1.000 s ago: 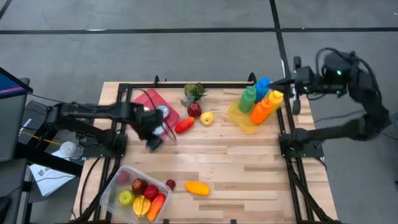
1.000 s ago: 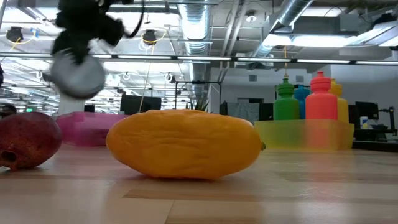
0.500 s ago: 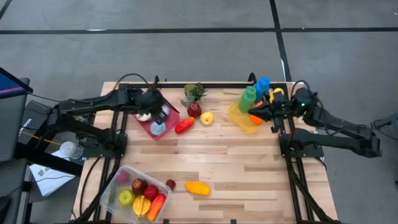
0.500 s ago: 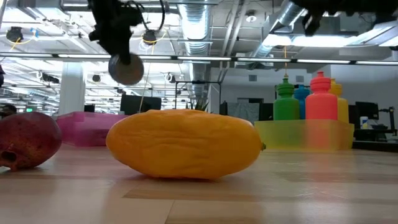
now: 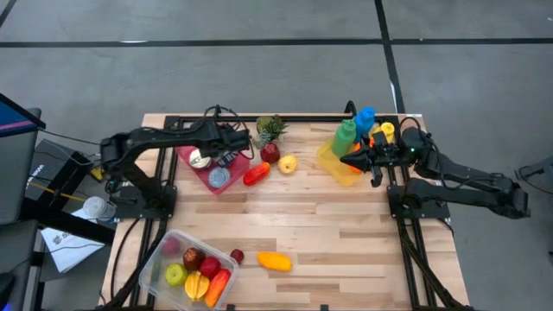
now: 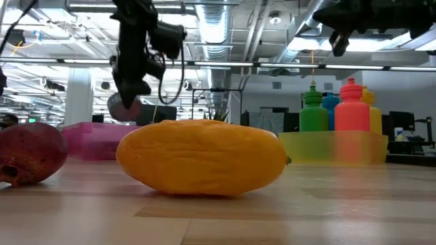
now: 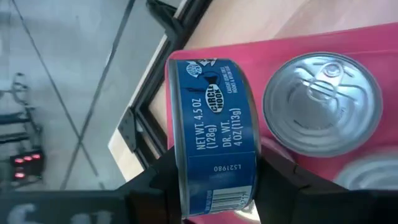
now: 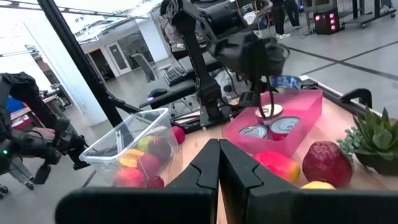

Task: Pick & Place Food Item
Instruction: Put the blue tuna can into the pink bin

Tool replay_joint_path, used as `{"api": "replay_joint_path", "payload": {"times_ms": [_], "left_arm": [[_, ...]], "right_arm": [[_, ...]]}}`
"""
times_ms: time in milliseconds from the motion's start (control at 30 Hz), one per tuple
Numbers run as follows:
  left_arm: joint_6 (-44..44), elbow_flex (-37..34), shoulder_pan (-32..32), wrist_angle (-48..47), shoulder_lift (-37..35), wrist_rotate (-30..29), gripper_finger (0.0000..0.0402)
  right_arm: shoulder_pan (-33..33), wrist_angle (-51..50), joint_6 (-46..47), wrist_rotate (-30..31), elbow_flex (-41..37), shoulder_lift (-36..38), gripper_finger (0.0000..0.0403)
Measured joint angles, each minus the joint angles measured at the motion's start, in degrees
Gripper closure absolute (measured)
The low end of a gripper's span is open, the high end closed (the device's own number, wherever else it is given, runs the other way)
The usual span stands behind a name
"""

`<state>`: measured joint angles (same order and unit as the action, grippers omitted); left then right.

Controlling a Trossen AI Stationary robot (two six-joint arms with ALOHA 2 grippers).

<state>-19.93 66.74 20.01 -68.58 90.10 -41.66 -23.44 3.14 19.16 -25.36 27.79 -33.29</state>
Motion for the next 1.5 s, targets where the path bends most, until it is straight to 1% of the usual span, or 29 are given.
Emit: {"api": "replay_joint_path", "payload": {"times_ms": [133,267,533,633,733,800,867,1100,1200,1300,1367,1433,1500], "left_arm": [[1.61,0.00,1.81,0.96,3.71,-0.67,0.0269],[2.67,0.00,3.84,0.99,6.39,-0.12,0.0269],[3.64,0.00,6.23,1.63,9.08,0.03,0.0269],[3.64,0.00,6.98,3.02,9.10,-0.19,0.0265],[3.51,0.00,8.03,4.30,8.99,0.10,0.0236],[3.47,0.00,8.88,4.68,8.92,1.81,0.0218],[3.46,0.00,9.69,4.53,8.93,3.31,0.0209],[3.20,0.00,10.55,4.58,8.55,6.43,0.0210],[3.49,0.48,9.76,4.55,6.64,7.10,0.0212],[3.57,1.20,9.48,4.49,2.69,7.65,0.0214],[4.28,1.62,10.17,5.62,-0.86,11.34,0.0212],[6.58,1.60,12.11,7.19,-4.23,18.05,0.0205],[8.36,1.60,14.38,9.00,-6.89,22.47,0.0195]], "right_arm": [[-0.03,-0.10,0.34,0.13,0.00,-0.01,0.0403],[-0.07,-0.24,1.05,0.13,0.00,-0.01,0.0403],[-0.09,-0.57,1.45,0.13,0.00,-0.01,0.0403],[-0.09,-0.57,1.44,0.13,0.00,-0.01,0.0403],[-0.09,-0.57,1.52,0.13,0.00,-0.01,0.0403],[-0.09,-0.57,1.86,0.13,0.00,-0.01,0.0403],[-0.09,-0.57,1.88,0.13,0.00,-0.01,0.0403],[-0.09,-0.57,1.88,0.11,0.00,-0.01,0.0403],[-0.09,-0.57,1.88,0.12,0.00,-0.01,0.0403],[-0.09,-0.59,1.88,0.13,0.00,-0.01,0.0403],[-0.09,-0.59,1.88,0.13,0.00,-0.01,0.0403],[-0.09,-0.61,1.88,0.11,0.00,-0.01,0.0403],[-0.09,-0.72,1.88,0.11,0.00,-0.04,0.0403]]}}
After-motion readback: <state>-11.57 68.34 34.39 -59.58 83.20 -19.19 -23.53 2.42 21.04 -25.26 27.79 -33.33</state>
